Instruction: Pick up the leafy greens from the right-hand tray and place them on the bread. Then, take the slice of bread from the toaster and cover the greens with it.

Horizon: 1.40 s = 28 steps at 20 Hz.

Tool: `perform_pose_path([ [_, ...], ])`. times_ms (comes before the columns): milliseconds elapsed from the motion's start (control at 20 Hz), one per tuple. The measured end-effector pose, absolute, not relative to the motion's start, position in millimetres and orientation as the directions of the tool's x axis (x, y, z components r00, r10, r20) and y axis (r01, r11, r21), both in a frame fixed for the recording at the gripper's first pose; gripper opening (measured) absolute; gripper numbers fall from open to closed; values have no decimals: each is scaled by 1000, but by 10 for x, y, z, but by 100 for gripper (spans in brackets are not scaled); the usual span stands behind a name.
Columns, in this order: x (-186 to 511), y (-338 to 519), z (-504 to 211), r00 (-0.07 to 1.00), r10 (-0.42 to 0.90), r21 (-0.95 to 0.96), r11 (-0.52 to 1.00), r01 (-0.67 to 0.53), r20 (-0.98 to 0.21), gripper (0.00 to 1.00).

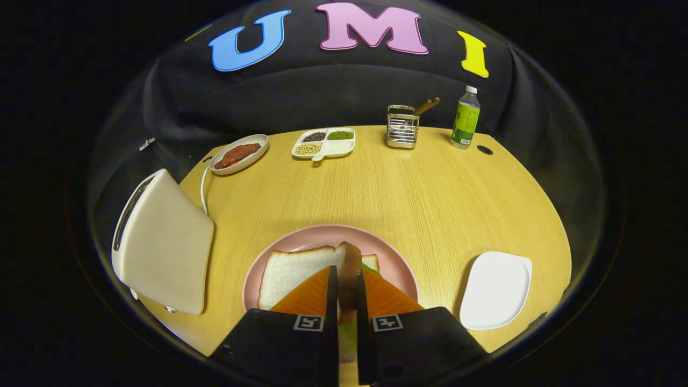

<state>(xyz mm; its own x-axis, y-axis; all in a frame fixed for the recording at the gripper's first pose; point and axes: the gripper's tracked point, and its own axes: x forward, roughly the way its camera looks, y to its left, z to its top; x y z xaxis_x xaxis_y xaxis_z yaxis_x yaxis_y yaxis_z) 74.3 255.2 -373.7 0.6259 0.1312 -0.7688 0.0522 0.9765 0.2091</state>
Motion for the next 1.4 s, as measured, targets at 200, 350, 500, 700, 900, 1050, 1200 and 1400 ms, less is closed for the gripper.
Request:
perform_pose_path([
  [200, 743, 2434, -3835, 616, 128, 214, 975, 67, -777, 26],
  [350, 663, 2253, -3955, 595, 89, 161, 984, 69, -799, 47],
  [500, 697, 2216, -3972, 606, 101, 169, 984, 57, -789, 57],
  [700, 711, 2163, -3955, 610, 108, 161, 986, 32, -785, 75],
  [900, 711, 2093, -3846, 632, 125, 181, 983, 24, -765, 91],
  [1050, 747, 2010, -3701, 661, 139, 205, 979, 23, -737, 91],
  [1200, 795, 1904, -3476, 696, 149, 219, 976, 12, -703, 99],
  [1400, 838, 1773, -2970, 767, 178, 219, 975, -50, -617, 99],
])
